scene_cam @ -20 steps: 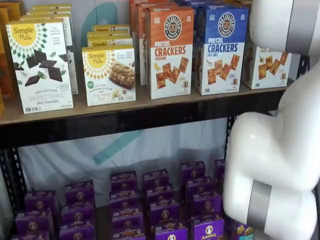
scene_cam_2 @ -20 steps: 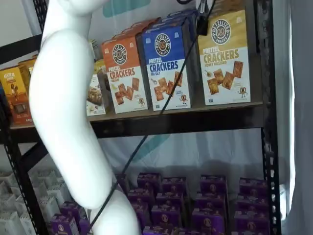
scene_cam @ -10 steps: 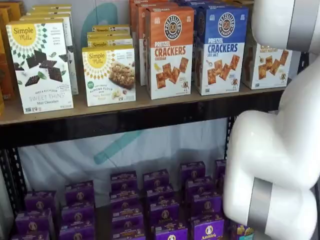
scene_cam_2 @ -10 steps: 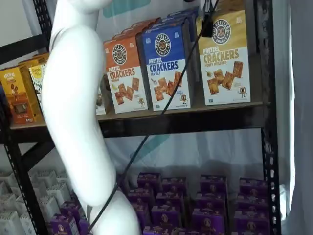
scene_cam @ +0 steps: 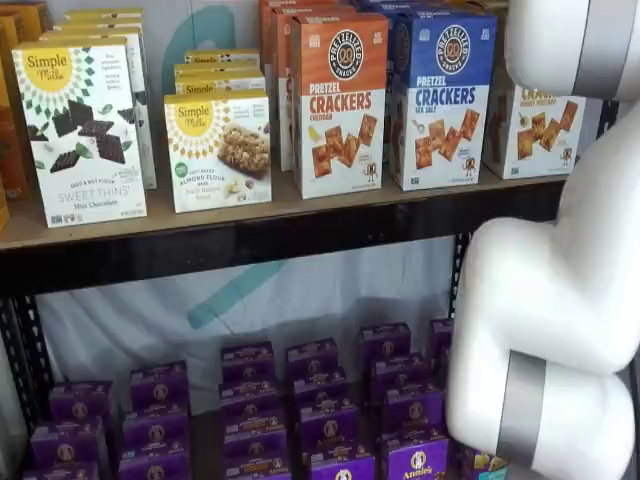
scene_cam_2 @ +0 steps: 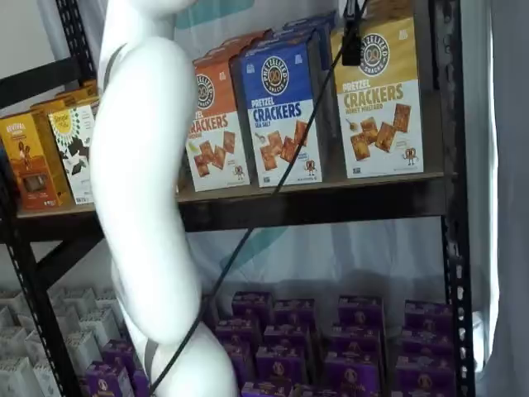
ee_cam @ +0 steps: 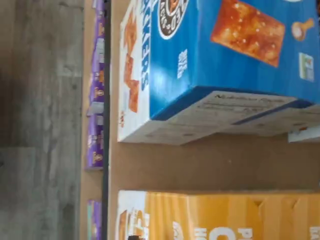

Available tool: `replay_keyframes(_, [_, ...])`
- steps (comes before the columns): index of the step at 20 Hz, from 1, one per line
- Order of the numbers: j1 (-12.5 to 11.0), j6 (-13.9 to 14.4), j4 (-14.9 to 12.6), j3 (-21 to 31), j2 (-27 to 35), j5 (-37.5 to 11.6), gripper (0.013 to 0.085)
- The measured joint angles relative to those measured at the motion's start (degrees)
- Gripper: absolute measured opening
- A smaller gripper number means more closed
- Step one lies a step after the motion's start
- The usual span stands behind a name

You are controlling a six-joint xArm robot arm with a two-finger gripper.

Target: Retrieve the yellow and white box located on the top shelf, the sixth one from the left

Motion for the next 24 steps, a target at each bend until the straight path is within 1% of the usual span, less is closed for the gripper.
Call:
replay_keyframes(5, [2.8,1.1,-4.7,-1.1,0.5,1.1,0.0850])
replay_keyframes(10, [4.8,2.0,-7.6,-1.0,0.4,0.9,0.0850])
replay_keyframes(14, [5.4,2.2,-8.7,-1.7,0.9,1.2,0.0850])
replay_keyframes(19, [5.6,2.0,-10.1,-2.8,1.8,1.4,0.0850])
replay_keyframes(24, [5.3,1.7,-10.1,-4.0,2.8,1.9,0.0850])
